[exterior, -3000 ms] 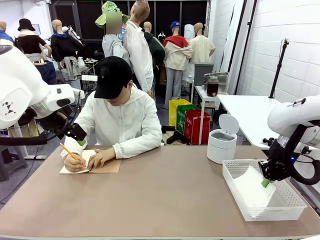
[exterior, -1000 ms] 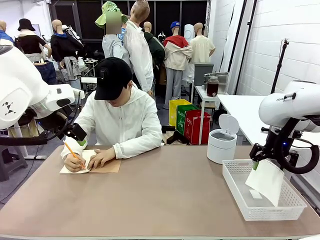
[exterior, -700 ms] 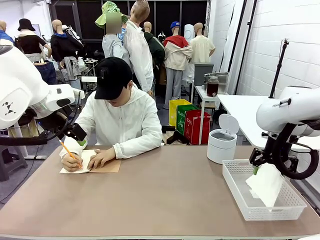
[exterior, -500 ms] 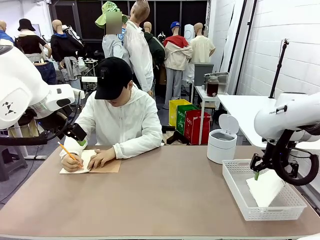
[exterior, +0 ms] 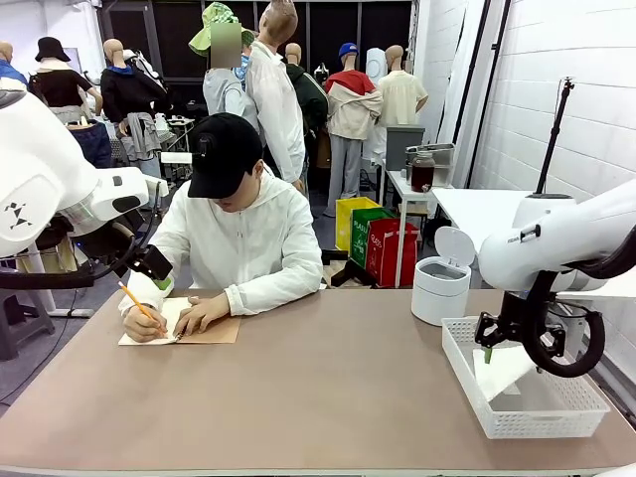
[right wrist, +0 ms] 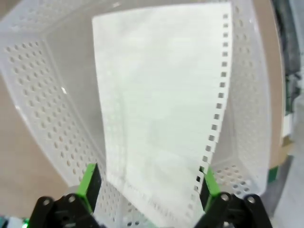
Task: Sort the paper based on its condition.
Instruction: If a person hands you a paper, place it in the Organizing basket , and if it's crumpled, put it in the Trash can.
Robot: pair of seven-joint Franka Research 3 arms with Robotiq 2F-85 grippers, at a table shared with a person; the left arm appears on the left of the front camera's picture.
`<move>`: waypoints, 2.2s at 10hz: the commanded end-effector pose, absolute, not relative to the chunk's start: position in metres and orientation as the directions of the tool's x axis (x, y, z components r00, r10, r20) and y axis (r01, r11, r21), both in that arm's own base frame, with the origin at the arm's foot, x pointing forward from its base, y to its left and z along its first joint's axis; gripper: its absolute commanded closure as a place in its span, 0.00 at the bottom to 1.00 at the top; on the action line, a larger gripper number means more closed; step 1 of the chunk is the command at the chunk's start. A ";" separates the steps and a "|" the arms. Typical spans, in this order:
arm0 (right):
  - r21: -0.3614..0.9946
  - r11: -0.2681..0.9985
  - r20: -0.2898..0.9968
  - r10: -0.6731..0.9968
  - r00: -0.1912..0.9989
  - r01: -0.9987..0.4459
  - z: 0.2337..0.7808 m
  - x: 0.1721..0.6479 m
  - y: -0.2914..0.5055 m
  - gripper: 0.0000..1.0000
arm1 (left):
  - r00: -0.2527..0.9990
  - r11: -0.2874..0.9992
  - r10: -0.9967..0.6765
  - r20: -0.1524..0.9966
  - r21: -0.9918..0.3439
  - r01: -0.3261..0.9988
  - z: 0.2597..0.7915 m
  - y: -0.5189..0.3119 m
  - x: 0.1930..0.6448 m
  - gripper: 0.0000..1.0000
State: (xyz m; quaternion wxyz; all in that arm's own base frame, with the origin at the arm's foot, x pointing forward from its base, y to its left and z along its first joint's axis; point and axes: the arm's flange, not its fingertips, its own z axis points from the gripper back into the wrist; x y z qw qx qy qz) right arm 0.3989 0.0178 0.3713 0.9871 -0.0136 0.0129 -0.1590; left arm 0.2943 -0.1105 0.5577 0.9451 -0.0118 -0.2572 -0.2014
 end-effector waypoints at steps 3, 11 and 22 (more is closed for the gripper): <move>-0.248 0.920 0.054 -0.300 0.953 0.303 0.345 0.411 0.036 0.00 | 0.786 0.918 -0.374 0.492 0.080 0.388 0.558 -0.110 0.294 0.00; -0.454 0.853 0.083 -0.249 0.965 0.259 0.336 0.423 0.051 0.00 | 0.786 0.918 -0.374 0.492 0.080 0.388 0.558 -0.110 0.294 0.00; -0.417 0.875 0.079 -0.236 0.969 0.247 0.347 0.419 0.048 0.00 | 0.786 0.918 -0.374 0.492 0.080 0.388 0.558 -0.110 0.294 0.00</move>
